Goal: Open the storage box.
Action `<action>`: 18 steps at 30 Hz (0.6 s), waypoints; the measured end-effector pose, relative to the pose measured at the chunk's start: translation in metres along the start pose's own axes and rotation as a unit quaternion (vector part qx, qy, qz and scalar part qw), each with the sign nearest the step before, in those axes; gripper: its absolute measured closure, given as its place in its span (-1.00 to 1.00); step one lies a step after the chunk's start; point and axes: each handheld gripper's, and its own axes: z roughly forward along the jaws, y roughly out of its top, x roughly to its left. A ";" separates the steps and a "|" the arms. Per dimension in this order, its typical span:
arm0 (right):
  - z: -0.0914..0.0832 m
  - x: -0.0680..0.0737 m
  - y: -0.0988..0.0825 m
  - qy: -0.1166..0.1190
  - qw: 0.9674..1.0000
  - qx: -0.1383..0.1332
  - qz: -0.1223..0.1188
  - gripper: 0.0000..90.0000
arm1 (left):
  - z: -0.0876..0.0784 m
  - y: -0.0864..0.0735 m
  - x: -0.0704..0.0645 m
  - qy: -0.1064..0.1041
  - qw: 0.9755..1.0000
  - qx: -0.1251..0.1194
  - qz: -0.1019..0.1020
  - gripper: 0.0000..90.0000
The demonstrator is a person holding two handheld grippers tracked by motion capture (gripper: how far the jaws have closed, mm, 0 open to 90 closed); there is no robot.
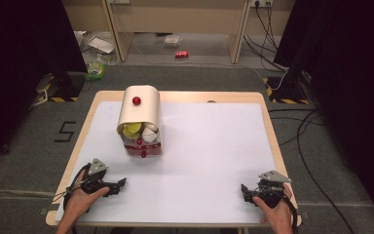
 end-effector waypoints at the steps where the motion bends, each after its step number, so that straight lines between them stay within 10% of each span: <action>1: 0.000 0.000 0.000 0.000 1.000 0.000 0.000 -0.82 | 0.000 0.000 0.000 0.000 1.000 0.000 0.000 -0.86; 18: 0.000 0.000 0.000 0.000 1.000 0.000 0.000 -0.82 | -0.008 -0.001 0.000 0.005 0.999 -0.031 -0.011 -0.66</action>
